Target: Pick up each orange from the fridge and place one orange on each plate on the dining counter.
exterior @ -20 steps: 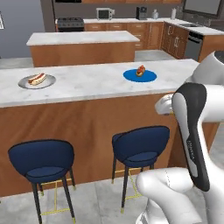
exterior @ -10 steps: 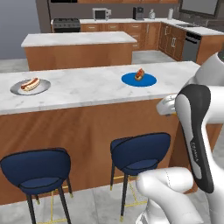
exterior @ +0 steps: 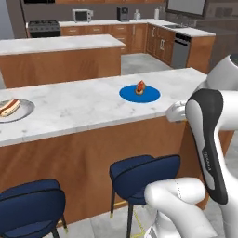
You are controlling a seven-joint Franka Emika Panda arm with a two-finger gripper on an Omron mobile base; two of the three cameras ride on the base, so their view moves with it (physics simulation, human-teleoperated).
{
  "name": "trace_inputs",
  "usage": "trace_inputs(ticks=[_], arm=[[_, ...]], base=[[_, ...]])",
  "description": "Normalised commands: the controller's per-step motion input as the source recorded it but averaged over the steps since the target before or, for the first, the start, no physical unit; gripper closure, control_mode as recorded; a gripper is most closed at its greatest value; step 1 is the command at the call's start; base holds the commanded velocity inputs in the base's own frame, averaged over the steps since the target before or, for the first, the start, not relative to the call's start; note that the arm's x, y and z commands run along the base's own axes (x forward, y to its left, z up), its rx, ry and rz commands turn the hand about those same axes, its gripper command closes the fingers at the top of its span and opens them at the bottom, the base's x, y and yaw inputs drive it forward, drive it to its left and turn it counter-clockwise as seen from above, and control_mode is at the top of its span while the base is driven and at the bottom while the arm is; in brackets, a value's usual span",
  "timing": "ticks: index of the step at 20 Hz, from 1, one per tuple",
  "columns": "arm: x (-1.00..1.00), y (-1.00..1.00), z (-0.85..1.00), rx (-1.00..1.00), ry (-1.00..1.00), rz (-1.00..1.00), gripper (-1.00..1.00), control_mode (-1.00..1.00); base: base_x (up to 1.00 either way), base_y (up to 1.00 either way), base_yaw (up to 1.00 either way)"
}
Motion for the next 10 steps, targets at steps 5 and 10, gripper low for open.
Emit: trace_inputs(ticks=[5, 10], arm=[[0.0, 0.0, 0.0, 0.0, 0.0, 0.0, 1.0, 1.0], [0.0, 0.0, 0.0, 0.0, 0.0, 0.0, 1.0, 1.0]], base=[[0.34, 0.0, -0.24], [0.45, 0.09, -0.17]])
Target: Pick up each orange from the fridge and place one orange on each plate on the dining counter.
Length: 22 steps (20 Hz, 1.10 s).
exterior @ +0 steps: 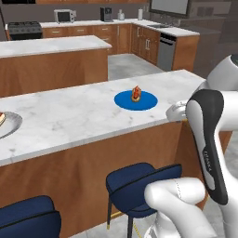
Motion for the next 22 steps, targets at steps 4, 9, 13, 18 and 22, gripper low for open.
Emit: trace_inputs(ticks=[4, 9, 13, 18, 22], arm=[[0.0, 0.0, 0.0, 0.0, 0.0, 0.0, 1.0, 1.0], [0.0, 0.0, 0.0, 0.0, 0.0, 0.0, 1.0, 1.0], [-0.01, 0.0, 0.02, 0.0, -0.13, 0.02, 1.0, -1.0], [0.25, 0.0, 0.19, -0.02, -0.29, 0.04, 1.0, -1.0], [1.0, 0.0, 0.02, 0.0, 0.06, 0.0, 1.0, -1.0]], base=[[0.12, 0.05, -0.03], [0.0, 0.0, 0.0], [0.0, 0.0, 0.0], [0.0, 0.0, 0.0], [0.0, 0.0, 0.0]])
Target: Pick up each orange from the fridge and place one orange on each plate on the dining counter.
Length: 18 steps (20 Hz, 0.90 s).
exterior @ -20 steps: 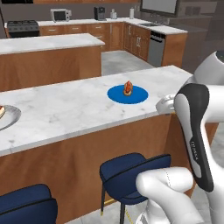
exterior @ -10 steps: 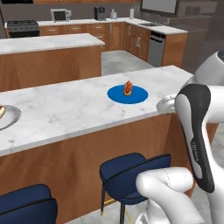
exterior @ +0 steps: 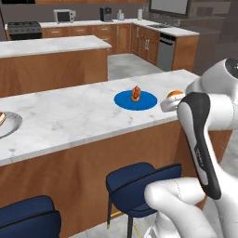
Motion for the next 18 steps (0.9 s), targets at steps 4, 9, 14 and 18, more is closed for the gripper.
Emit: trace_inputs(ticks=[4, 9, 14, 18], arm=[[1.0, -0.01, 0.0, 0.02, 0.3, 0.0, 1.0, -1.0], [1.0, -0.01, 0.0, 0.03, 0.39, 0.0, 1.0, -1.0], [0.57, 0.0, -0.05, 0.0, 0.44, 0.01, 1.0, -1.0], [0.34, 0.0, -0.42, 0.0, 0.19, 0.0, 1.0, -1.0]], base=[[0.0, 0.0, 0.0], [0.0, 0.0, 0.0], [0.0, 0.0, 0.0], [0.0, 0.0, 0.0]])
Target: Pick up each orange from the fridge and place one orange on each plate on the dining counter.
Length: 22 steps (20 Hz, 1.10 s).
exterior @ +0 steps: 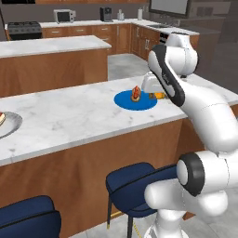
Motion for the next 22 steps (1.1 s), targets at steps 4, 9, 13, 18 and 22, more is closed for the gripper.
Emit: trace_inputs(ticks=[4, 9, 13, 18, 22], arm=[[0.7, 0.04, -0.91, -0.01, 0.02, 0.0, 1.0, -1.0], [0.91, 0.11, -0.89, 0.0, 0.0, 0.0, 1.0, -1.0], [0.42, 0.06, -0.09, 0.0, -0.12, 0.0, 1.0, -1.0], [0.08, 0.0, 0.15, 0.0, -0.1, 0.0, 1.0, -1.0], [0.0, 0.0, 0.04, 0.0, 0.01, 0.0, 1.0, -1.0]], base=[[0.0, 0.0, 0.0], [0.0, 0.0, 0.0], [0.0, 0.0, 0.0], [0.0, 0.0, 0.0], [0.0, 0.0, 0.0]])
